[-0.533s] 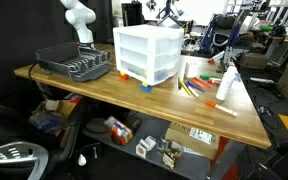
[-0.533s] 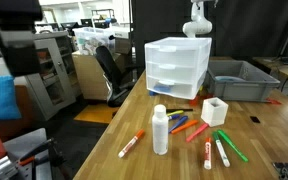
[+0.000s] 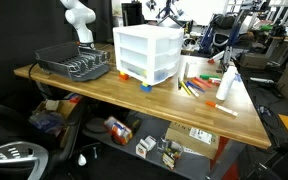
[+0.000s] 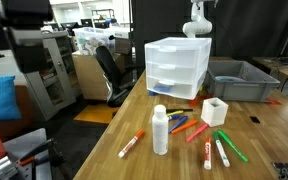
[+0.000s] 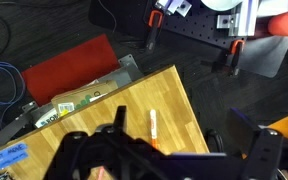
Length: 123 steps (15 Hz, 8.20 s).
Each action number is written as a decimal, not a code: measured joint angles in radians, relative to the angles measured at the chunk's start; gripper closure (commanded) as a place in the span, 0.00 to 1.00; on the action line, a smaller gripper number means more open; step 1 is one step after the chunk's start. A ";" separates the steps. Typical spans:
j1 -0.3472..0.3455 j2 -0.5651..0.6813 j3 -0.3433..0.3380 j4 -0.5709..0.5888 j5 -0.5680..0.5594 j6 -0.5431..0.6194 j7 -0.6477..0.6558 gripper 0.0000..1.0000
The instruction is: Open the second drawer of the cabinet
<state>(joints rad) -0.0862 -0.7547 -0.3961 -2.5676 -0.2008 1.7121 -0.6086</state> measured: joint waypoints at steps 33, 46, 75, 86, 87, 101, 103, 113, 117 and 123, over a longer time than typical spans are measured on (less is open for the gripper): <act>0.207 0.651 0.052 0.129 1.209 0.693 -0.107 0.00; 0.133 0.797 0.168 0.227 1.585 0.680 -0.185 0.00; 0.092 1.242 0.249 0.396 2.499 0.323 -0.449 0.00; 0.096 1.296 0.245 0.421 2.502 0.281 -0.461 0.00; 0.094 1.296 0.244 0.421 2.502 0.281 -0.464 0.00; 0.099 1.327 0.261 0.442 2.502 0.230 -0.474 0.28; 0.099 1.341 0.261 0.453 2.502 0.230 -0.475 0.40; 0.098 1.360 0.257 0.496 2.502 0.223 -0.490 1.00; 0.098 1.361 0.257 0.501 2.502 0.219 -0.518 0.96; 0.098 1.360 0.257 0.499 2.502 0.218 -0.524 0.96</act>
<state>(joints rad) 0.0118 0.6050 -0.1390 -2.0686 2.3012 1.9303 -1.1322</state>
